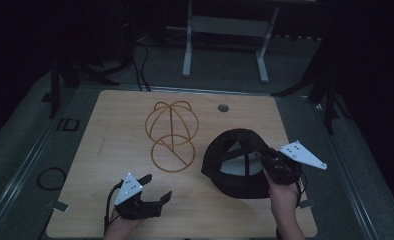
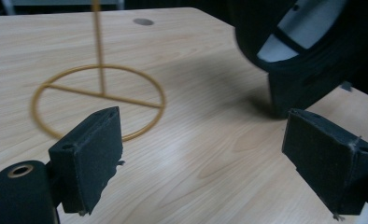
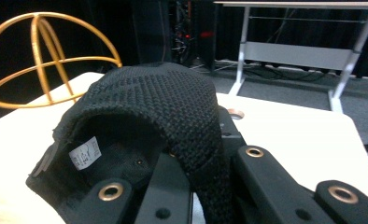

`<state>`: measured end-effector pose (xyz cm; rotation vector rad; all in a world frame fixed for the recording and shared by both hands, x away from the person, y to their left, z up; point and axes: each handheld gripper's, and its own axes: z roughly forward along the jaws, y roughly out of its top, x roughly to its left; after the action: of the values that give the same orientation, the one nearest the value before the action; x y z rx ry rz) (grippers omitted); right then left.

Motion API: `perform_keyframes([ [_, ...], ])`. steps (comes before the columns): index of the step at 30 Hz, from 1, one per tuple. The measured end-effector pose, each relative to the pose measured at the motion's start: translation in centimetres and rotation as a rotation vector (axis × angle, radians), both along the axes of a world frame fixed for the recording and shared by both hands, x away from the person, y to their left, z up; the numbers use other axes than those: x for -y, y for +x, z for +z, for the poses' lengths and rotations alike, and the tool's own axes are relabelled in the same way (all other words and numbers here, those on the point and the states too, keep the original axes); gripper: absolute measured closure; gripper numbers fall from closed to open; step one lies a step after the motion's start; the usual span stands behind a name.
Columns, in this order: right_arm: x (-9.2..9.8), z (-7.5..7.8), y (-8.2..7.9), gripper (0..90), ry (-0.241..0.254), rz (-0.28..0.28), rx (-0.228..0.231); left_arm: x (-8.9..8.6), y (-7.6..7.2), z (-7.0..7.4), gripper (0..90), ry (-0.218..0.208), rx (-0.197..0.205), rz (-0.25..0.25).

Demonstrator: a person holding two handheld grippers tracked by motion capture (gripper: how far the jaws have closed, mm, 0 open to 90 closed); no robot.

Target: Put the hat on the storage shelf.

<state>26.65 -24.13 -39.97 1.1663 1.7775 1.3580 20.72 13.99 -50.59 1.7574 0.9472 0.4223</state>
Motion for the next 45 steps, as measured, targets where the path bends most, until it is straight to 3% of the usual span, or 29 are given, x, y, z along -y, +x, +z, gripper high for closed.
perform_keyframes([
  [8,-1.2,-0.1,-0.8,87.8,0.007,0.053,0.010,3.4,1.3,1.0,14.8,0.012,0.017,-0.097],
  [13,-2.0,-0.2,-1.1,87.8,0.000,0.090,0.009,5.3,2.5,1.8,15.0,0.011,0.028,-0.128],
  [20,-2.9,-0.1,-1.6,87.8,-0.007,0.150,0.004,6.6,3.6,2.5,15.6,0.003,0.013,-0.145],
  [25,-3.2,0.0,-2.1,87.8,0.000,0.184,0.010,6.9,4.2,3.2,18.5,0.012,0.024,-0.142],
  [32,-3.2,0.1,-2.4,87.8,0.011,0.216,0.006,6.7,4.7,3.6,35.6,-0.020,0.018,-0.149],
  [34,-3.3,0.1,-2.5,87.7,0.006,0.219,0.010,6.7,4.7,3.7,46.6,-0.029,0.022,-0.128],
  [36,-3.4,0.1,-2.7,87.7,0.007,0.232,0.009,7.0,4.7,3.8,49.6,0.010,0.037,-0.117],
  [38,-3.4,0.1,-2.8,87.8,0.003,0.237,0.012,7.0,4.7,3.8,54.5,0.011,0.035,-0.121],
  [43,-3.6,-0.1,-3.1,87.7,-0.016,0.264,0.004,7.1,4.8,4.0,86.3,0.009,0.040,-0.112],
  [45,-3.6,-0.3,-3.2,87.6,-0.019,0.261,0.000,7.0,4.8,4.3,87.1,0.014,0.051,-0.103],
])
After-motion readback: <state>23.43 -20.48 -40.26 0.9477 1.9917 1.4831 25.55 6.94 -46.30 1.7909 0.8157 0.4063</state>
